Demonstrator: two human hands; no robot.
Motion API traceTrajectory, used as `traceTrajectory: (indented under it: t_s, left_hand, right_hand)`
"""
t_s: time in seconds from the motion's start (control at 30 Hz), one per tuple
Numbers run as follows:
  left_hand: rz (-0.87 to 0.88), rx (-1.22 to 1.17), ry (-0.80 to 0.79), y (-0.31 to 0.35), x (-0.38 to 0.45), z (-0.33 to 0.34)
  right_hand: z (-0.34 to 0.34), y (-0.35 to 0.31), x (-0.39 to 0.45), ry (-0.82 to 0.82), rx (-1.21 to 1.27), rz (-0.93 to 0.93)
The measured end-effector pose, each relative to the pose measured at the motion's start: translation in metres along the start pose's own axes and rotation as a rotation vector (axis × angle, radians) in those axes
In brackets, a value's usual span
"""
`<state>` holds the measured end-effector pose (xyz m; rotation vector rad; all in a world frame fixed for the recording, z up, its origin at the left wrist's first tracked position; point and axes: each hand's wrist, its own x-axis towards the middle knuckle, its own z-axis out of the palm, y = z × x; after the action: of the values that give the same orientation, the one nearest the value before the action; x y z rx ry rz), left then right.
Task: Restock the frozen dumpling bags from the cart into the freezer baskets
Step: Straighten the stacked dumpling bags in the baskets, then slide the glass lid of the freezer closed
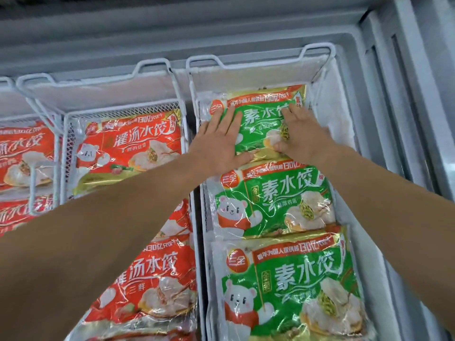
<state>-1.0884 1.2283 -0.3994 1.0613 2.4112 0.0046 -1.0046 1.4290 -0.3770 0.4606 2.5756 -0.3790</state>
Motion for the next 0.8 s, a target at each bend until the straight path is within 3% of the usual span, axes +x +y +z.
traceTrajectory:
  t_s: [0.13, 0.3, 0.53, 0.8]
  left_hand:
    - [-0.020, 0.025, -0.080, 0.004, -0.005, -0.017]
    - [-0.038, -0.097, 0.008, 0.008, -0.047, -0.033]
    - [-0.107, -0.353, 0.146, 0.001, -0.196, -0.050]
    - [-0.245, -0.359, 0.245, -0.029, -0.379, -0.055]
  right_hand:
    - [-0.004, 0.000, -0.011, -0.006, 0.059, 0.008]
    - [-0.011, -0.023, -0.052, 0.074, 0.072, 0.032]
    - [-0.025, -0.105, -0.158, 0.051, 0.010, -0.043]
    - [-0.001, -0.230, -0.274, 0.054, -0.050, -0.230]
